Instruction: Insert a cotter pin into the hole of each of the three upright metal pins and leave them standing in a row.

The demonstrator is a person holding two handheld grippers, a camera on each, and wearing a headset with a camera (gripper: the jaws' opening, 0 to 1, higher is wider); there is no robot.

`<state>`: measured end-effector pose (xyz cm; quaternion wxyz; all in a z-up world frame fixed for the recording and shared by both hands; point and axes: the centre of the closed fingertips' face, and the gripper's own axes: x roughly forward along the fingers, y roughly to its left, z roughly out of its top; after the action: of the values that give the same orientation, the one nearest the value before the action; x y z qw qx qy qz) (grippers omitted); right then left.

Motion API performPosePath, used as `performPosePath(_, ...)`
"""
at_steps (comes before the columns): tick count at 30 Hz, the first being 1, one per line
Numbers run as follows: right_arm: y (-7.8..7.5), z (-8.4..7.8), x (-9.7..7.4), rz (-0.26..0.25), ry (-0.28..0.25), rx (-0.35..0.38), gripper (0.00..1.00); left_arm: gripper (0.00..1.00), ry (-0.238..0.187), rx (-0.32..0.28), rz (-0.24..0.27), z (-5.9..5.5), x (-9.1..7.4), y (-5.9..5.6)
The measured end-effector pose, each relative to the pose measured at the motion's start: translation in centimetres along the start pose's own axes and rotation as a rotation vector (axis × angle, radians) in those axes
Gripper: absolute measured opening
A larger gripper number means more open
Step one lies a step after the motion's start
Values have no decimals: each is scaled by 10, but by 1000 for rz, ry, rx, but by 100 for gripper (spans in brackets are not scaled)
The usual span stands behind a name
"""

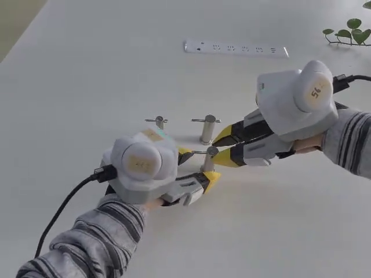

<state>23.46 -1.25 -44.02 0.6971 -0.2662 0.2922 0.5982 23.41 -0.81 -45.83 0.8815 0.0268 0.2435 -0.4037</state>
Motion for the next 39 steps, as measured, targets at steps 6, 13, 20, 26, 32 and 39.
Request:
performPosePath(6, 1, 0, 5, 8, -5, 15, 11, 46, -5, 19, 9, 8, -15, 1)
performPosePath(13, 2, -1, 9, 8, -3, 14, 9, 54, -16, 54, 24, 15, -29, -2)
performPosePath(20, 2, -2, 10, 13, -10, 17, 9, 59, -12, 52, 49, 14, -38, 2)
performPosePath(26, 2, -2, 10, 21, -10, 26, 8, 65, -24, 35, 61, 17, -46, 6)
performPosePath(32, -3, -8, 5, 15, -9, 49, 8, 70, -49, 31, 86, 21, -53, 15)
performPosePath(39, -15, -18, -4, -15, 13, 44, 8, 79, -58, 11, 117, 22, -59, 27)
